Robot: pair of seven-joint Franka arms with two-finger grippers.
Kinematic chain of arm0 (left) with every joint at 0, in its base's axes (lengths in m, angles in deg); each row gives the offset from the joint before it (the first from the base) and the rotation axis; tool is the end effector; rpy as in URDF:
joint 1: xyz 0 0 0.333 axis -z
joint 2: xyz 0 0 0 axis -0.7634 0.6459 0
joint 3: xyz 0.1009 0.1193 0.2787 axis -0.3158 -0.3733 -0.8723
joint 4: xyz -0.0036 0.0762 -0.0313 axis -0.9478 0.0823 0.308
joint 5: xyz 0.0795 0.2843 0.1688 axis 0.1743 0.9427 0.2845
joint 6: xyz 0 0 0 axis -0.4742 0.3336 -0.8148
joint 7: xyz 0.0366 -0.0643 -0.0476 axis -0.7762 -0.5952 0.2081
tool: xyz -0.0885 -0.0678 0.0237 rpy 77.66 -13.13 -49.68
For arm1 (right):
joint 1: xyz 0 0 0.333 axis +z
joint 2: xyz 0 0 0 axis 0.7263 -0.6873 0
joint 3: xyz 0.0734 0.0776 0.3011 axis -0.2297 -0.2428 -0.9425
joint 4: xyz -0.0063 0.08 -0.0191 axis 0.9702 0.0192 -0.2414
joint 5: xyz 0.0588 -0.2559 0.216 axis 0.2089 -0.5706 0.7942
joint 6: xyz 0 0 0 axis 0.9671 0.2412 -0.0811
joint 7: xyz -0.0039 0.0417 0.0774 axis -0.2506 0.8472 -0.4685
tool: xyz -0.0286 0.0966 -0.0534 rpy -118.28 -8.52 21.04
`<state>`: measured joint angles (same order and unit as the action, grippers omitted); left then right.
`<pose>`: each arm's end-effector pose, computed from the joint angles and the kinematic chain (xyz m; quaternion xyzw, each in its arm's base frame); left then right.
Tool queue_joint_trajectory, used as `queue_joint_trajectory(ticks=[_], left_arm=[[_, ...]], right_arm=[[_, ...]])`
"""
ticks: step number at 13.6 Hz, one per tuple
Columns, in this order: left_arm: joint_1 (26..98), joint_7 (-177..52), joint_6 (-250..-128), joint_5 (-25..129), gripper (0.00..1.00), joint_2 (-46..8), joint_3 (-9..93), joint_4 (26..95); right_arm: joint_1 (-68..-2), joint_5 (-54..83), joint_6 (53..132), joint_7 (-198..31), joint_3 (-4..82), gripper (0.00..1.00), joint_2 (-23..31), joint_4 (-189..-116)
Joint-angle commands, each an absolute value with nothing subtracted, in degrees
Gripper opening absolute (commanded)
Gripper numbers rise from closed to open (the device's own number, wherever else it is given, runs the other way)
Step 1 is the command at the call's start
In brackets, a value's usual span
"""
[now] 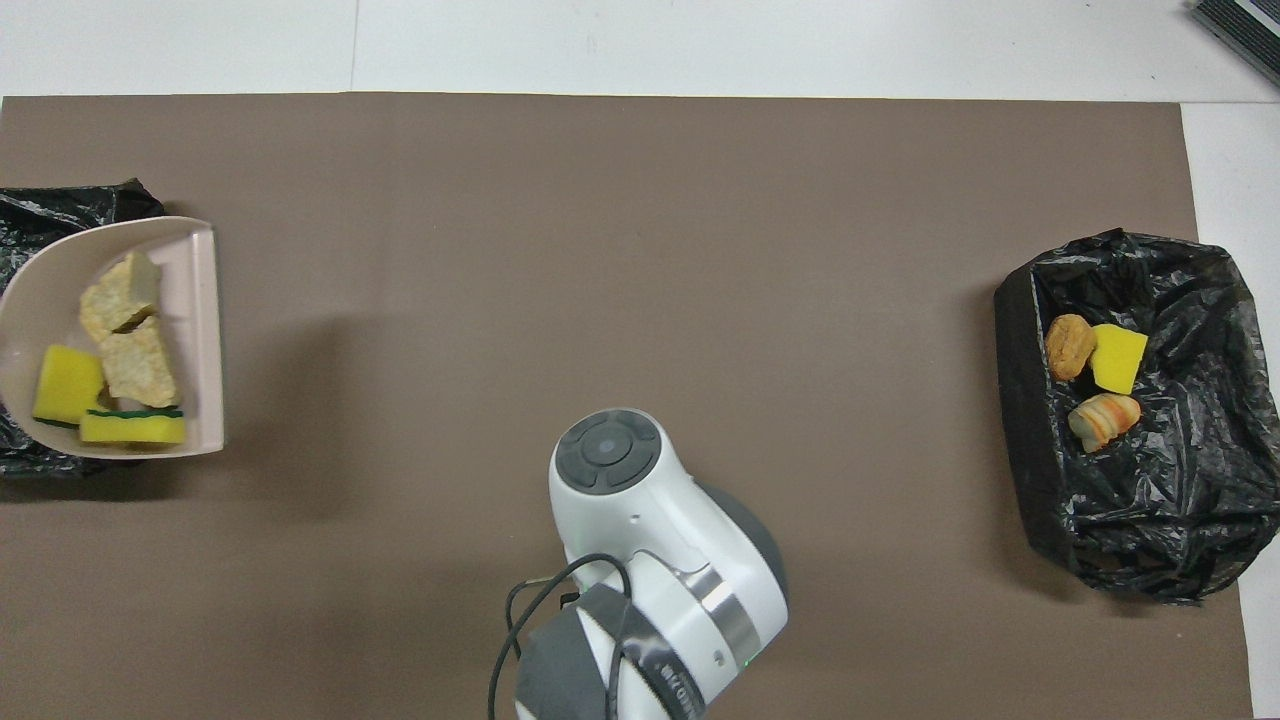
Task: Sweep and dump trash in bin
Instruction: 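Tip the dustpan into the bin with the left gripper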
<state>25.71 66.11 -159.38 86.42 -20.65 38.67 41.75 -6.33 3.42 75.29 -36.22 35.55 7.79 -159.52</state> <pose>0.5175 0.2492 0.5671 -0.6959 0.7088 0.0452 0.1062 0.2994 0.4130 0.3904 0.9653 0.0436 -0.2573 0.0110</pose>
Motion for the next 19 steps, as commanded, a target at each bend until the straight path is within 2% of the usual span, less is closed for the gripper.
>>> queue_joint_trajectory(ticks=[1, 6, 7, 8, 15, 19], left_arm=[[24.98, 66.79, -161.31, 93.87, 0.00, -13.46, 39.56, 32.41], [24.89, 61.55, -171.34, 105.90, 0.00, -9.33, 39.21, 32.58], [25.41, 57.17, -172.23, 111.60, 0.00, -8.89, 39.30, 32.93], [25.77, 53.82, -172.15, 116.44, 0.00, -8.88, 39.39, 33.28], [30.78, 50.01, -165.57, 131.84, 0.00, -10.55, 39.30, 35.22], [30.87, 50.09, -162.13, 134.24, 0.00, -13.80, 39.21, 34.87]], right_arm=[[-5.72, 6.83, 79.44, -34.84, 35.61, 0.00, 8.28, -163.11], [-2.99, 6.93, 83.58, -31.57, 35.61, 0.00, 6.61, -164.69], [-2.99, 6.93, 82.97, -31.49, 35.61, 0.06, 6.43, -164.34], [-3.16, 6.84, 82.44, -31.49, 35.61, 0.99, 6.08, -163.64], [-9.21, 5.18, 71.29, -32.63, 35.97, 1.00, 7.13, -154.42], [-19.48, 4.12, 65.22, -41.74, 36.14, 1.00, 13.19, -153.36]])
